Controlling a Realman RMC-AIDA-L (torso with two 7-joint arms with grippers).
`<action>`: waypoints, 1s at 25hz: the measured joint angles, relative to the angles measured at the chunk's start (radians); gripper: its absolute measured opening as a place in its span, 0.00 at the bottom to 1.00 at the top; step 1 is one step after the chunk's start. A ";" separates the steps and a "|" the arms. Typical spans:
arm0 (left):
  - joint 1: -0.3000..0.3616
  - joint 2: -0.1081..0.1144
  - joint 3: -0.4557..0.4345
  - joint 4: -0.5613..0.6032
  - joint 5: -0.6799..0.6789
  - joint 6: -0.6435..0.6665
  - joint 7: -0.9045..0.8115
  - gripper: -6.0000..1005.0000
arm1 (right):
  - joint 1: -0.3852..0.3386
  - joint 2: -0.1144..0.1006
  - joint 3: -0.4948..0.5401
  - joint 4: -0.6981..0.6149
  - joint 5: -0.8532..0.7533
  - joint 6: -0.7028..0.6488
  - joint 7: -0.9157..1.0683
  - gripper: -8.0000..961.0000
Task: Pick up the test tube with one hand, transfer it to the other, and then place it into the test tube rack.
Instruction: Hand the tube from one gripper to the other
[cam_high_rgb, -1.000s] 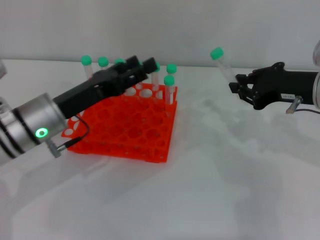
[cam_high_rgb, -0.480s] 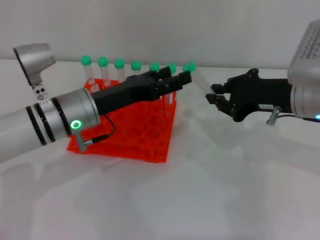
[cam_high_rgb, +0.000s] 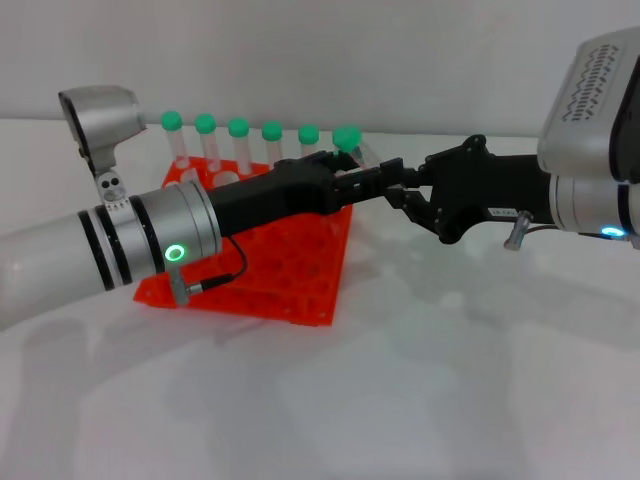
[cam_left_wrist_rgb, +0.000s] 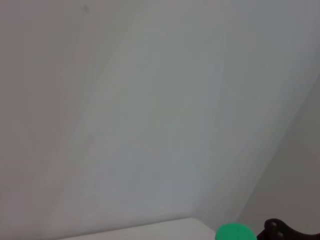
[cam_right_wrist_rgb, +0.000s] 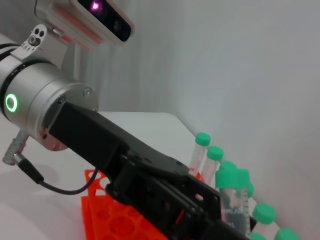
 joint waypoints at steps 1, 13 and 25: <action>-0.001 -0.001 0.000 0.001 0.002 -0.003 0.004 0.84 | 0.002 0.000 -0.002 0.002 0.000 -0.004 0.000 0.25; -0.002 -0.003 -0.003 0.002 0.007 -0.005 0.025 0.62 | 0.007 0.002 -0.015 0.010 0.000 -0.025 0.013 0.26; 0.004 -0.003 -0.008 0.014 0.001 -0.006 0.037 0.48 | 0.007 0.002 -0.039 0.016 -0.006 -0.053 0.013 0.27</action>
